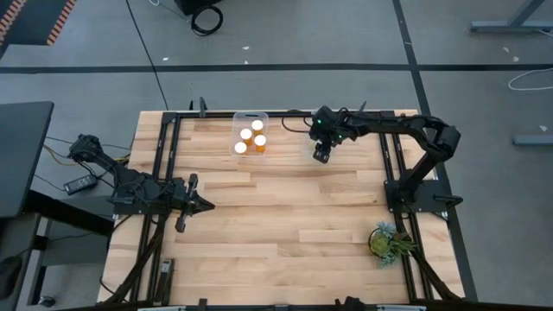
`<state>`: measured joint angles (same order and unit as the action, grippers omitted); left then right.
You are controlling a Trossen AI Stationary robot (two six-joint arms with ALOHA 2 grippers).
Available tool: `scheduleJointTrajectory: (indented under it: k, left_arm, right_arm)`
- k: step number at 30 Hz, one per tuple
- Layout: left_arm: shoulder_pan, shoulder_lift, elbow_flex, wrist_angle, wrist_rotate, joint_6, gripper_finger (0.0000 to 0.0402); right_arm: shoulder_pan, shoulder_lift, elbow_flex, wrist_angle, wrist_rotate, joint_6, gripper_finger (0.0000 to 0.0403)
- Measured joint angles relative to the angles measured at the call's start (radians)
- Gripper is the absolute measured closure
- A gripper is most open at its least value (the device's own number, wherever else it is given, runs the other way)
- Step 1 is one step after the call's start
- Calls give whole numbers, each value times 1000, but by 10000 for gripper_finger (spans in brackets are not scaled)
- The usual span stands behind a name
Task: Pick and place medicine bottles into bin by pill shape (circle, oval)
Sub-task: Return to Home Position
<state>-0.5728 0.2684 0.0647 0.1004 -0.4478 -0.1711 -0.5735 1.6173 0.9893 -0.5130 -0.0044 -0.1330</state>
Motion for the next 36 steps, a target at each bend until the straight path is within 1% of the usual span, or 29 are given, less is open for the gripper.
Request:
scheduleJointTrajectory:
  k: [5,16,29,36]
  left_arm:
    - [0,0,0,0,0,0,378]
    - [0,0,0,0,0,0,363]
    - [0,0,0,0,0,0,376]
    - [0,0,0,0,0,0,366]
  right_arm:
    - [0,-1,32,-65,0,10,209]
    - [0,-2,87,-147,0,19,209]
    - [1,-2,147,-260,0,25,209]
    - [1,-2,183,-324,0,25,209]
